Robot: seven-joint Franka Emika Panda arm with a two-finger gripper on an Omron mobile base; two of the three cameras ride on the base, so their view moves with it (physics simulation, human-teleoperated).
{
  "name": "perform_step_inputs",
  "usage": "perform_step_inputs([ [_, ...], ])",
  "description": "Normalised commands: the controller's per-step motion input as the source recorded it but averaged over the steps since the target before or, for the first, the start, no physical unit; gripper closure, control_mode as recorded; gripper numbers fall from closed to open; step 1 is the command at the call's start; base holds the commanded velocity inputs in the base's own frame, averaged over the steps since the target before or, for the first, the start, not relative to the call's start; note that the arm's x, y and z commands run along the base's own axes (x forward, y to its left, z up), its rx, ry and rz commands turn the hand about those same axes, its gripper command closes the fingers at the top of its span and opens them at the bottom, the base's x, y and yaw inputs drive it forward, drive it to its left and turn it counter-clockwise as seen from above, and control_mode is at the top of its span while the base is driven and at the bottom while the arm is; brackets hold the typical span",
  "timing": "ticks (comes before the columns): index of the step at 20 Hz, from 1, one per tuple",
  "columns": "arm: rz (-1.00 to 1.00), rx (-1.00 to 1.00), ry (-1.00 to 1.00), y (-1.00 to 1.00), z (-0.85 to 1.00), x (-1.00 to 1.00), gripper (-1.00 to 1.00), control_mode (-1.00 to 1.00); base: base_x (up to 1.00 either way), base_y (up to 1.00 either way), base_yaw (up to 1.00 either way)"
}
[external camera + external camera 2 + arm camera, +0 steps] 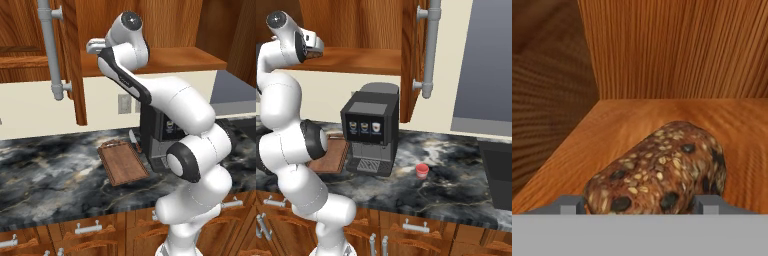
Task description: Pick the bread, place it on the cutting board, pick the jam, place it on the counter, and close the cabinet.
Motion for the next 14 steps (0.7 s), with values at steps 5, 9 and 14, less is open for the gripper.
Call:
perform_step_inputs([
  [5, 0.0, 0.0, 0.0, 0.0, 0.01, -0.1, 1.0, -1.0, 0.0, 0.0, 0.0],
  [9, 0.0, 0.0, 0.0, 0.0, 0.07, -0.35, 1.0, -1.0, 0.0, 0.0, 0.0],
  [14, 0.0, 0.0, 0.0, 0.0, 0.05, -0.45, 1.0, -1.0, 0.0, 0.0, 0.0],
])
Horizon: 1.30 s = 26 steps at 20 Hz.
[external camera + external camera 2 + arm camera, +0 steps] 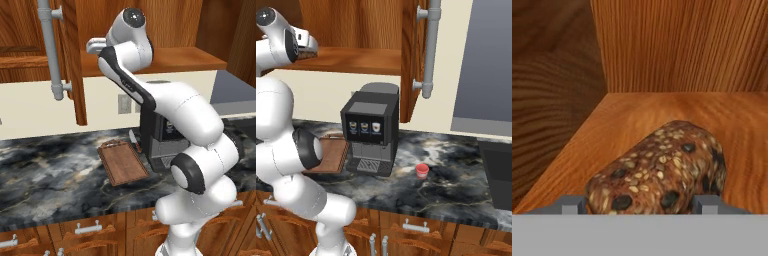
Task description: Pick the bread, place it on the cutting board, pick the jam, place it on the counter, and close the cabinet.
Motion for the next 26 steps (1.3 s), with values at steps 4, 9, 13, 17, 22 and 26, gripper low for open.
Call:
perform_step_inputs([
  [4, 0.0, 0.0, 0.0, -0.03, 0.0, -0.46, 1.0, -1.0, 0.0, 0.0, 0.0],
  [9, 0.0, 0.0, 0.0, -0.12, 0.0, -0.47, 1.0, -1.0, 0.0, 0.0, 0.0],
  [13, 0.0, 0.0, 0.0, -0.25, 0.0, -0.45, 1.0, -1.0, 0.0, 0.0, 0.0],
  [17, 0.0, 0.0, 0.0, -0.33, 0.0, -0.49, 1.0, -1.0, 0.0, 0.0, 0.0],
  [22, 0.01, 0.0, 0.0, -0.32, 0.0, -0.54, 1.0, -1.0, 0.0, 0.0, 0.0],
  [26, 0.02, 0.0, 0.0, -0.37, 0.0, -0.62, 1.0, -1.0, 0.0, 0.0, 0.0],
])
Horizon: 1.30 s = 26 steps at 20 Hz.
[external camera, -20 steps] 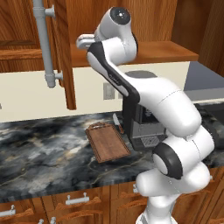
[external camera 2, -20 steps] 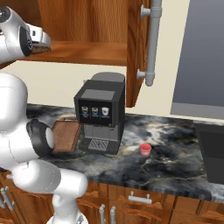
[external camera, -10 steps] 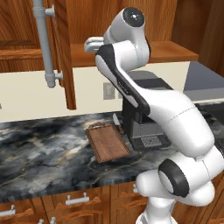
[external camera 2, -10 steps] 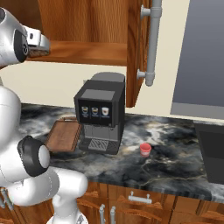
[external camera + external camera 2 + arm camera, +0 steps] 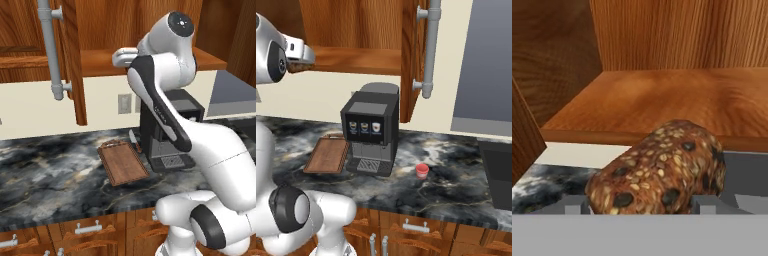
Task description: Pick the bread, place it on the cutting board, pick the jam, place it on the counter, and close the cabinet.
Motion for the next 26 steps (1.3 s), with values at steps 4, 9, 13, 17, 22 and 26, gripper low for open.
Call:
perform_step_inputs([
  [4, 0.0, 0.0, 0.0, -0.34, 0.0, -0.54, 1.0, -1.0, 0.0, 0.0, 0.0],
  [9, 0.0, 0.0, 0.0, -0.39, 0.0, -0.53, 1.0, -1.0, 0.0, 0.0, 0.0],
  [13, 0.0, 0.0, 0.0, -0.56, -0.04, -0.49, 1.0, -1.0, 0.0, 0.0, 0.0],
  [17, 0.0, 0.0, 0.0, -0.58, -0.06, -0.5, 1.0, -1.0, 0.0, 0.0, 0.0],
  [22, 0.0, 0.0, 0.0, -0.5, -0.1, -0.45, 1.0, -1.0, 0.0, 0.0, 0.0],
  [26, 0.0, 0.0, 0.0, -0.37, -0.22, -0.39, 1.0, -1.0, 0.0, 0.0, 0.0],
])
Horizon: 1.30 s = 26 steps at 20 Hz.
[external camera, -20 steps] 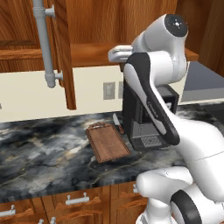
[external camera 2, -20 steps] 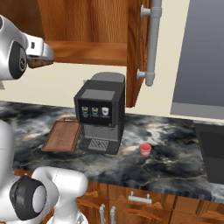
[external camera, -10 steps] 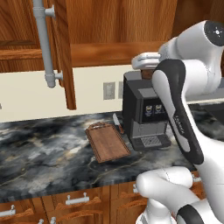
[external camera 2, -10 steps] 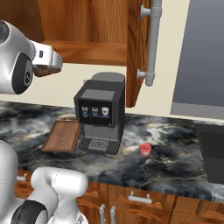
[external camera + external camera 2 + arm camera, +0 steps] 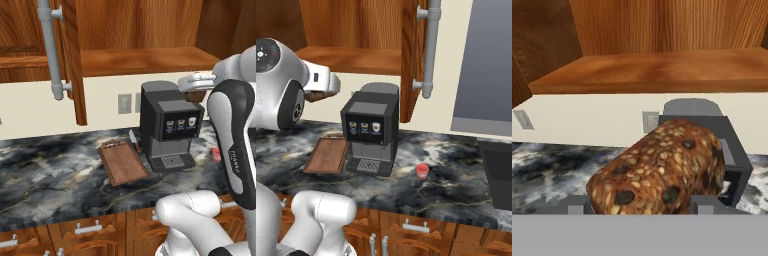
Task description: Pick the bread, place it on the cutting board, pick the jam, place it on the counter, and close the cabinet.
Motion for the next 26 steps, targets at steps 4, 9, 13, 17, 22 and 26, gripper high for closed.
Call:
perform_step_inputs([
  [4, 0.0, 0.0, 0.0, -0.35, -0.28, -0.43, 1.0, -1.0, 0.0, 0.0, 0.0],
  [9, 0.0, 0.0, 0.0, -0.24, -0.32, -0.39, 1.0, -1.0, 0.0, 0.0, 0.0],
  [13, 0.0, 0.0, 0.0, -0.1, -0.35, -0.31, 1.0, -1.0, 0.0, 0.0, 0.0],
  [17, 0.0, 0.0, 0.0, -0.03, -0.39, -0.29, 1.0, -1.0, 0.0, 0.0, 0.0],
  [22, 0.0, 0.0, 0.0, 0.0, -0.36, -0.17, 1.0, -1.0, 0.0, 0.0, 0.0],
  [26, 0.0, 0.0, 0.02, 0.0, -0.31, 0.0, 1.0, -1.0, 0.0, 0.0, 0.0],
])
